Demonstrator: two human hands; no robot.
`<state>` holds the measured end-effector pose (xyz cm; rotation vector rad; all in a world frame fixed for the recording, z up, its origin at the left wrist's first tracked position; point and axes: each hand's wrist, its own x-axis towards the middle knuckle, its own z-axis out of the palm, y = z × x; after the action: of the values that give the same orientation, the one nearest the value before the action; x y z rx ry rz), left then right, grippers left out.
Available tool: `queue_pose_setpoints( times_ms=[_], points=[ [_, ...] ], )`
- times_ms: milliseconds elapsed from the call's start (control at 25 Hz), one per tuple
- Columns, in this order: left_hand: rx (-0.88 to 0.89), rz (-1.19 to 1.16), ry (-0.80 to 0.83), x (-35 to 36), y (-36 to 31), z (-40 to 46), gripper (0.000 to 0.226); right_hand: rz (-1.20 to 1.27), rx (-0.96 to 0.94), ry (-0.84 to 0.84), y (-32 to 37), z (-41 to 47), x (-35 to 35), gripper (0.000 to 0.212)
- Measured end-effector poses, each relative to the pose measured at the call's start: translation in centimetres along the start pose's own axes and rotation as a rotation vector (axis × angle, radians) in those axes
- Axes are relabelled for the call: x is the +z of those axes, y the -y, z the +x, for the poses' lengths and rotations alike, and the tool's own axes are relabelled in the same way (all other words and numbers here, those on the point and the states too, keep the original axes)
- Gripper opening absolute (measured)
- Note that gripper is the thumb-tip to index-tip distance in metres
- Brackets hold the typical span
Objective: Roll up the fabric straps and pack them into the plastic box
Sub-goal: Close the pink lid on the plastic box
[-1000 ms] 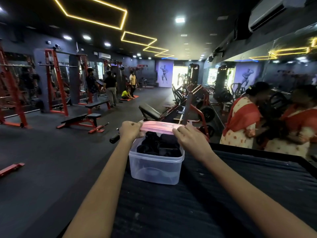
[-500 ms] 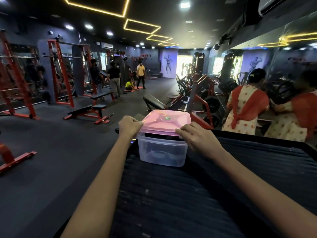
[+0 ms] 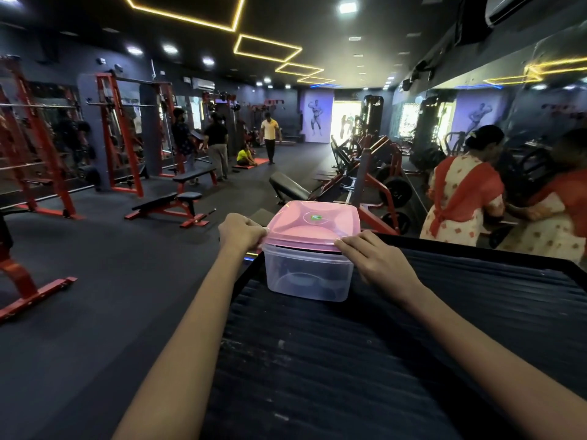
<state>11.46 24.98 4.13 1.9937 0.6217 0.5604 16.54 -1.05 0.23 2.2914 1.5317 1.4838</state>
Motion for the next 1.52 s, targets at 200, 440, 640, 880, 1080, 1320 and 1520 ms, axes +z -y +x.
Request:
queue_pose_setpoints(
  times_ms=[200,440,640,880,1080,1320,1520],
  points=[
    [-0.022,0.034,-0.022,-0.5,-0.6,-0.6,0.008,-0.041,-0.049,-0.015,0.0,-0.2,-0.1,0.041],
    [-0.066,0.050,-0.041,-0.7,-0.7,-0.8,0.010,0.085,0.039,-0.054,0.0,-0.2,0.2,0.032],
    [-0.031,-0.031,0.024,0.2,-0.2,0.1,0.012,0.820,1.108,-0.079,-0.8,1.7,0.7,0.029],
    [-0.023,-0.128,-0.042,1.0,0.3,-0.2,0.015,0.855,1.334,0.064,-0.3,3.3,1.4,0.032],
    [-0.019,-0.179,-0.060,1.2,0.8,-0.2,0.014,0.837,1.347,0.059,0.1,3.2,1.3,0.029],
    [-0.035,-0.224,-0.067,1.4,1.4,0.0,0.007,0.810,1.314,0.056,1.0,2.8,0.5,0.030],
    [-0.052,-0.216,-0.050,1.0,1.0,0.3,0.010,0.829,1.342,0.029,1.0,2.9,0.7,0.029]
  ],
)
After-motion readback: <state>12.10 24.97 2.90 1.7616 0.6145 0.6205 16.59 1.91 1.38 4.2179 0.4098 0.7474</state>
